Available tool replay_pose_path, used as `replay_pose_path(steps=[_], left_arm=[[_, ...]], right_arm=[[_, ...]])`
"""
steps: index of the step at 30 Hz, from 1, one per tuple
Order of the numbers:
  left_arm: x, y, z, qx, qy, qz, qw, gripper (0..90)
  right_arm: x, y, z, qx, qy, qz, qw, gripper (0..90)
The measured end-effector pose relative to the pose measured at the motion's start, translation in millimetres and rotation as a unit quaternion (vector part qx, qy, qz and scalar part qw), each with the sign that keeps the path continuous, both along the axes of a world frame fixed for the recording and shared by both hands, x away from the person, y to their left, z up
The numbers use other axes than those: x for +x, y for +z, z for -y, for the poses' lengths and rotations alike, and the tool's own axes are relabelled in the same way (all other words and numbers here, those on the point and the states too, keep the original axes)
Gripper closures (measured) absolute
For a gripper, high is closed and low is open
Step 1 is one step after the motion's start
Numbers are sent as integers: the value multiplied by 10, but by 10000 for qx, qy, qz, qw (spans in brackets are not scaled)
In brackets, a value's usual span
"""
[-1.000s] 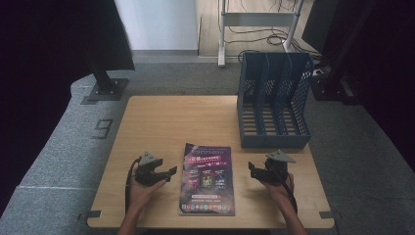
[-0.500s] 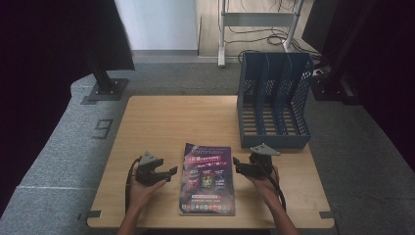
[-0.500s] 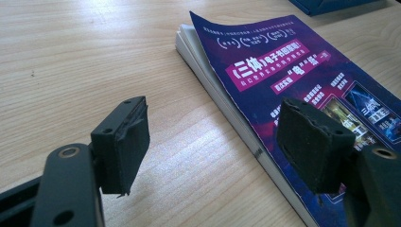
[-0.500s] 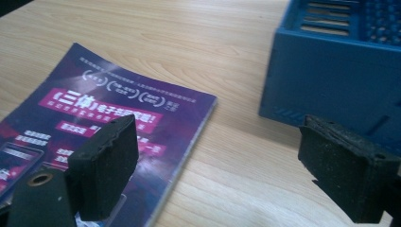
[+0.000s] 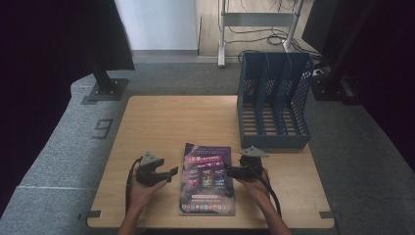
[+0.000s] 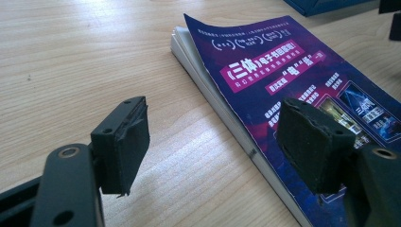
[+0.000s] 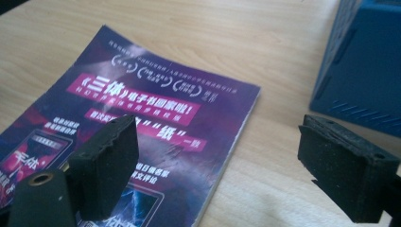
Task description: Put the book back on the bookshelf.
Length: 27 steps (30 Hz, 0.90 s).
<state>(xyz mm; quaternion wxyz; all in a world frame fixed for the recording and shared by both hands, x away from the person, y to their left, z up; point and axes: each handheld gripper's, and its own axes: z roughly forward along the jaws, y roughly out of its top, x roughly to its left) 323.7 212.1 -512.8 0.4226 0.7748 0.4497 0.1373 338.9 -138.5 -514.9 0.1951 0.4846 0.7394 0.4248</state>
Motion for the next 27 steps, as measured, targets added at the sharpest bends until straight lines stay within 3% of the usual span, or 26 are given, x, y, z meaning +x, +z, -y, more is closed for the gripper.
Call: replay_pose_path(steps=[18, 27], left_arm=[[2, -20, 47, 31, -43, -10, 10000, 267], [-3, -19, 68, 44, -63, -8, 10000, 266]], right_arm=[[-16, -148, -163, -170, 298, -161, 9993, 153], [-25, -304, -312, -283, 487, -347, 9978, 157]])
